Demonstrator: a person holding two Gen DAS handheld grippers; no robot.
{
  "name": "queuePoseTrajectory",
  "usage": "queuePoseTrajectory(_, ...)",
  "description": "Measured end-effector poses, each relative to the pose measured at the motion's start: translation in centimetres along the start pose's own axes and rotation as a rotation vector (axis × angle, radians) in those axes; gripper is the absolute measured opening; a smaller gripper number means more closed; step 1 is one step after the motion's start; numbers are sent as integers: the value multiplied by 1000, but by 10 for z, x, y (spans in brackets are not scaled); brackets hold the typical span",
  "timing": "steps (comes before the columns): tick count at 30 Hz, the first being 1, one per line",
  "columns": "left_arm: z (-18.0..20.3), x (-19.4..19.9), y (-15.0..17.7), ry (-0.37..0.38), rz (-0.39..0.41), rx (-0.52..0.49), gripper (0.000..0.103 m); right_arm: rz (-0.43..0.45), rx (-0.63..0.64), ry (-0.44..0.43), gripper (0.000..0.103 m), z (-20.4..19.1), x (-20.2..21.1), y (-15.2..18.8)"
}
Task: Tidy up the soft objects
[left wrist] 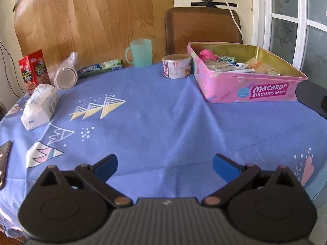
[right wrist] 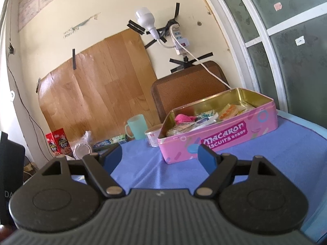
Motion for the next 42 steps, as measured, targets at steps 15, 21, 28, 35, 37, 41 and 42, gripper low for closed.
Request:
queuePoseTrajectory(15,-17,-58,-31,0,-38,20,103,-65,53,66,83,3,-60,1)
queuePoseTrajectory(21,-19,-80,-44,4,-48,10,103,-95,66,88,83,5,-82,2)
queuePoseTrajectory(28,-19,-95,-52,26,-62,7,103,-108,103,99,83,-1,-92,0)
queuePoseTrajectory(35,-14,-102,-54,43,-71,-4,103,-77,107,116,83,1,-91,-8)
queuePoseTrajectory(37,-13,-103,-55,45,-71,-5,103,-70,110,119,83,1,-91,-8)
queuePoseTrajectory(41,-11,-102,-55,45,-70,-9,103,-72,105,120,82,3,-92,-6)
queuePoseTrajectory(42,-11,-102,-55,46,-70,-10,103,-72,102,122,82,4,-92,-6)
Point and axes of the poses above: each gripper's, at about its wrist camera, not at the fingertips, and x roughly against the way its jaws point, z to its right, y to its underside, the point moved 10 cm from there along -x, roughly the way its jaws point, and after that the axes turned 9 degrees about x, right-handed, at the moved point
